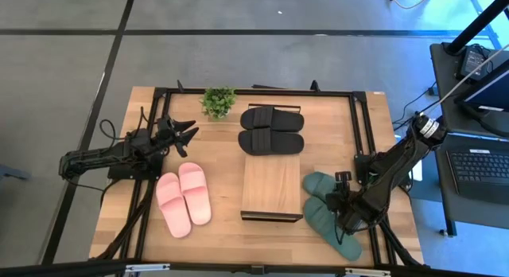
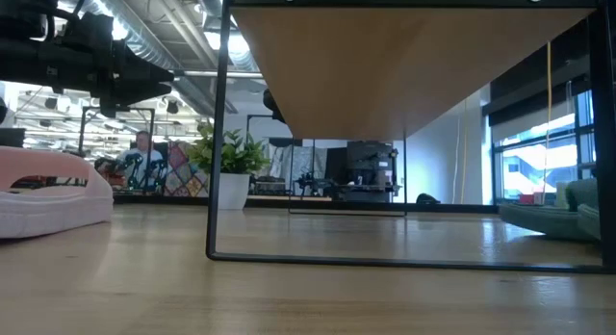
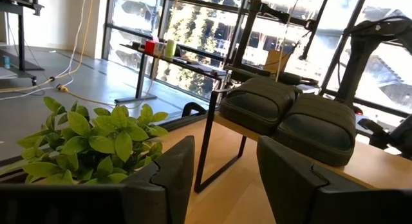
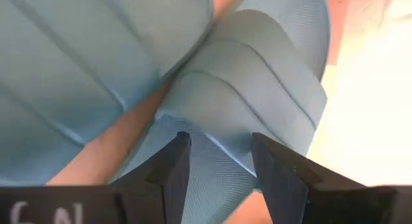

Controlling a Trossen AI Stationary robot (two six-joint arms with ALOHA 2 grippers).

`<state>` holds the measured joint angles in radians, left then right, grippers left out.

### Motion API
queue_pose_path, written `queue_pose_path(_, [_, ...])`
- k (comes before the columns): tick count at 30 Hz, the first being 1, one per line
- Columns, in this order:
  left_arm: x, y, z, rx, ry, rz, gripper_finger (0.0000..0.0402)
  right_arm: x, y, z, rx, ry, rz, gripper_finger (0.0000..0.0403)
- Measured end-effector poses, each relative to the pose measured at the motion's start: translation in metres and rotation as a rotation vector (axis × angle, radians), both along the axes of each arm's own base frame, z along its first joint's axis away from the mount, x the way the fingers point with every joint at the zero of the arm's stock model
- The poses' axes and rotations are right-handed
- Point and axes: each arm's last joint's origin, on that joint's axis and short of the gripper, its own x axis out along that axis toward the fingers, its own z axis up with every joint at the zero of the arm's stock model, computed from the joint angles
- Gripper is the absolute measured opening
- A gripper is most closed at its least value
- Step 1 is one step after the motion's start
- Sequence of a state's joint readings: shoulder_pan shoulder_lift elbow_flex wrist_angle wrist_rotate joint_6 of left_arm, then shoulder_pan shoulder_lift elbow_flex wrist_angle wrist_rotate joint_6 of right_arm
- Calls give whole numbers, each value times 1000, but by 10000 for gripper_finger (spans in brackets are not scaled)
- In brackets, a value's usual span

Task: Pick and place slides into the shelf
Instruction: Put the right green slide under the shelf

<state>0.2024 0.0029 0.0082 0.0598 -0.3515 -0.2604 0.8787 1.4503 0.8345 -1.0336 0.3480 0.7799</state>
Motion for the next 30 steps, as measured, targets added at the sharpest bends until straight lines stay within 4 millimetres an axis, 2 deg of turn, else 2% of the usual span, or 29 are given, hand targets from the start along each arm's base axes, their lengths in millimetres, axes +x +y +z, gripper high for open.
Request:
queue_pose_path(8, [0,0,0,-1,-1,2,162,4,-1,-18,-159,-45,14,168])
queue_pose_path(13, [0,0,0,-1,-2,7,162,5,0,-34,-173,-55,9,168])
queue_pose_path(24, [0,0,0,-2,-2,8,162,6,2,-37,-178,-45,61,168])
queue_pose_path(30, [0,1,0,-1,-1,25,162,5,1,-37,-176,-49,28,163])
